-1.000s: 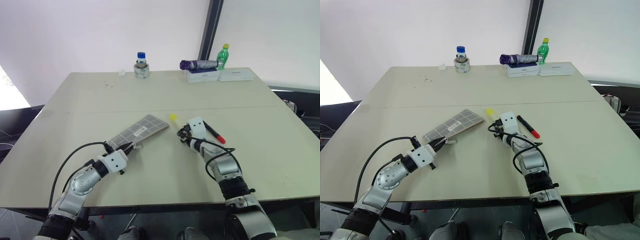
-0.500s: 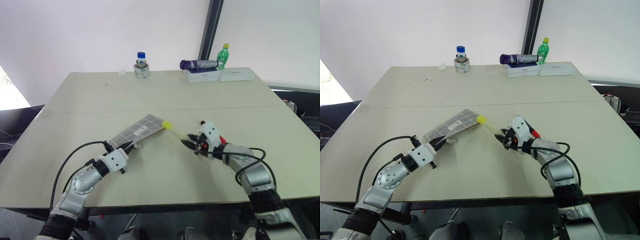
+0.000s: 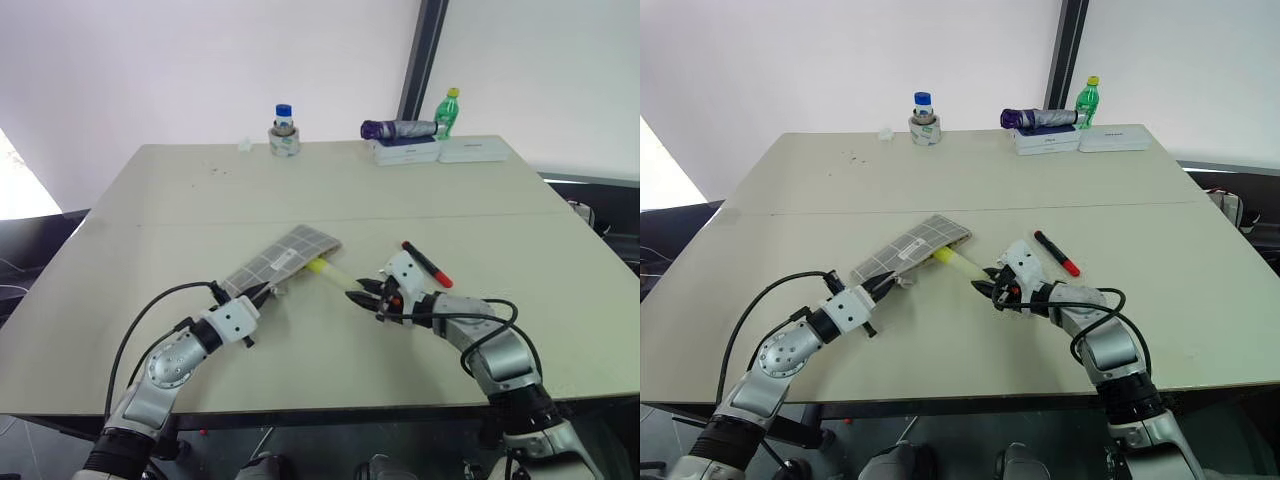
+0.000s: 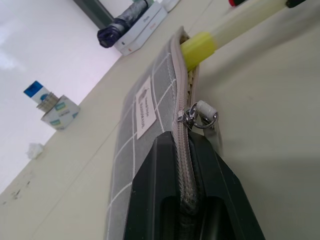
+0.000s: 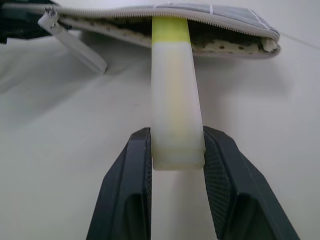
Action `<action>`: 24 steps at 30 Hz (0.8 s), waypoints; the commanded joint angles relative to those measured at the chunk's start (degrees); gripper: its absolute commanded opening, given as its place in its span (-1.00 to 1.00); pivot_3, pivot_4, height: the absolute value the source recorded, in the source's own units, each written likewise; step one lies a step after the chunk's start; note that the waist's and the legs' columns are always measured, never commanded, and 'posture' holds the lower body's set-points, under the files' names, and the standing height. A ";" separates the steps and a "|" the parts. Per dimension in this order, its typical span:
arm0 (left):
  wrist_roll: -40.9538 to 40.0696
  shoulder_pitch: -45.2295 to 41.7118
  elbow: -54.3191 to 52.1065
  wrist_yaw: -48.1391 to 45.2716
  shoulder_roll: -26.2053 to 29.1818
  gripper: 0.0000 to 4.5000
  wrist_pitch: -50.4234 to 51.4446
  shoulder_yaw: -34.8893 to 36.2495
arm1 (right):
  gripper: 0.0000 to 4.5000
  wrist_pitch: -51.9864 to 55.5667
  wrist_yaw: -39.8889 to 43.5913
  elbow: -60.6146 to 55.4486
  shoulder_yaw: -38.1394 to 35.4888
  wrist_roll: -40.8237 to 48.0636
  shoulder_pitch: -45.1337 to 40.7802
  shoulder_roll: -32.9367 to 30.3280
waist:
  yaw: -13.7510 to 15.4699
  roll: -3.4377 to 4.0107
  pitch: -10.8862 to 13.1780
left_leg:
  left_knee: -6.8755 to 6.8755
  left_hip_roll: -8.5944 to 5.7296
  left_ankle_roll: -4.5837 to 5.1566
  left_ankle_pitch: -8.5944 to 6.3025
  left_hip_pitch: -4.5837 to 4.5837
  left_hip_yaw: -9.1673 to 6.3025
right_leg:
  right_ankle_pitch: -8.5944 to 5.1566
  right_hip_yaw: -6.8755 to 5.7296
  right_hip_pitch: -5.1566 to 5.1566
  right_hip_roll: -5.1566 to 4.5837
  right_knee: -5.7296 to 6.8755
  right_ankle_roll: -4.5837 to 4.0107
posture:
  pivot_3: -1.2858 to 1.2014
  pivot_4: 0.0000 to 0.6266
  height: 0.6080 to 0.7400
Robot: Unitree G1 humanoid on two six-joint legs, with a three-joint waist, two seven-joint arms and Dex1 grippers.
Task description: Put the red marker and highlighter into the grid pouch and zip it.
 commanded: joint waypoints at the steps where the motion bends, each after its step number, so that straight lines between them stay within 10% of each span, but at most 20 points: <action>1: 0.02 -0.29 -3.24 -0.92 0.71 -1.00 -0.68 -0.33 | -0.63 -3.27 1.06 0.51 0.94 -1.18 -3.07 -0.20 | -0.06 0.00 0.00 | 0.00 0.00 0.00 0.00 0.00 0.00 | 0.00 0.00 -0.01 0.00 0.00 0.00 | 0.03 -0.52 1.00; 24: -7.90 -4.64 -4.46 -15.85 8.56 -1.00 -5.12 -2.19 | -0.63 -32.19 12.75 13.12 15.41 -17.90 -15.67 -3.86 | -0.05 0.00 0.01 | 0.02 0.00 -0.29 0.17 -0.01 0.10 | -0.01 0.00 -0.03 0.02 0.00 0.00 | 0.03 -0.52 1.00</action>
